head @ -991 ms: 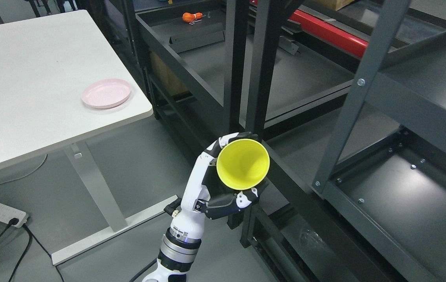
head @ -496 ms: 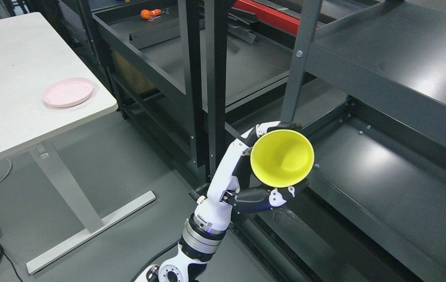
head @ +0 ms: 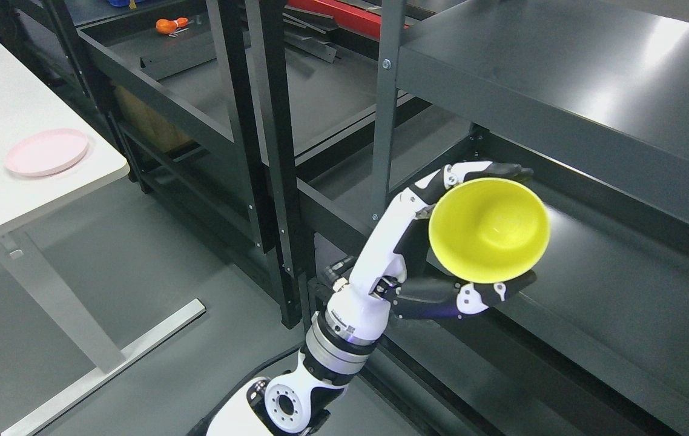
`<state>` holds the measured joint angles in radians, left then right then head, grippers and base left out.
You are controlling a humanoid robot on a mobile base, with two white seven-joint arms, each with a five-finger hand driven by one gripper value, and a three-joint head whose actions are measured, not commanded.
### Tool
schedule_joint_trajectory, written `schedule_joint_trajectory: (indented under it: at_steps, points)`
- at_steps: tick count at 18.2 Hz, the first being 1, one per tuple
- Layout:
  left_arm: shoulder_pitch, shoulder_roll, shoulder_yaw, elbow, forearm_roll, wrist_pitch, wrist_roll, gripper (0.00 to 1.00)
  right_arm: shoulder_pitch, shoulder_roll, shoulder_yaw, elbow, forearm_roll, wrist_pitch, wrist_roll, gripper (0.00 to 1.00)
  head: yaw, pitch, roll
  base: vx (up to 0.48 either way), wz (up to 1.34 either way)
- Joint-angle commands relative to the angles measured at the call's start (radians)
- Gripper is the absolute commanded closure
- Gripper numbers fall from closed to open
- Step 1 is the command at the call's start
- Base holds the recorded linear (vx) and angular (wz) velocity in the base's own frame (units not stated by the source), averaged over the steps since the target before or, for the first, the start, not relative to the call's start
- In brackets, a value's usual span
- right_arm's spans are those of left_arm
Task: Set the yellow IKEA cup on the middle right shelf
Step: 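Raise the left hand with the cup up onto the shelf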
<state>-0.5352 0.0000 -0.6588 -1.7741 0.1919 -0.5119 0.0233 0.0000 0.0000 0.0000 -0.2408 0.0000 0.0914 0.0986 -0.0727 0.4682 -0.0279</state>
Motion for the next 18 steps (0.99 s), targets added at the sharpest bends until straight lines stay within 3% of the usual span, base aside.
schedule_joint_trajectory:
  at_steps: [1,8,14,18]
  points:
    - [-0.143,0.017,-0.024,0.005,0.04,0.015,0.021,0.99,0.011,-0.017,0.017,0.0,-0.025,0.001,-0.215,0.01,0.0,0.0,0.0,-0.093,-0.21]
    - [-0.294,0.017,0.062,0.008,0.142,0.099,0.062,0.99,0.011,-0.017,0.017,0.0,-0.025,0.001,-0.215,0.01,0.0,0.0,0.0,-0.051,-0.15]
    - [-0.442,0.017,0.062,0.012,0.242,0.257,0.338,1.0,0.011,-0.017,0.017,0.0,-0.025,0.001,-0.215,0.01,0.0,0.0,0.0,0.015,-0.12]
    - [-0.48,0.017,0.064,0.024,0.285,0.458,0.463,1.0,0.011,-0.017,0.017,0.0,-0.025,0.001,-0.215,0.01,0.0,0.0,0.0,0.039,-0.32]
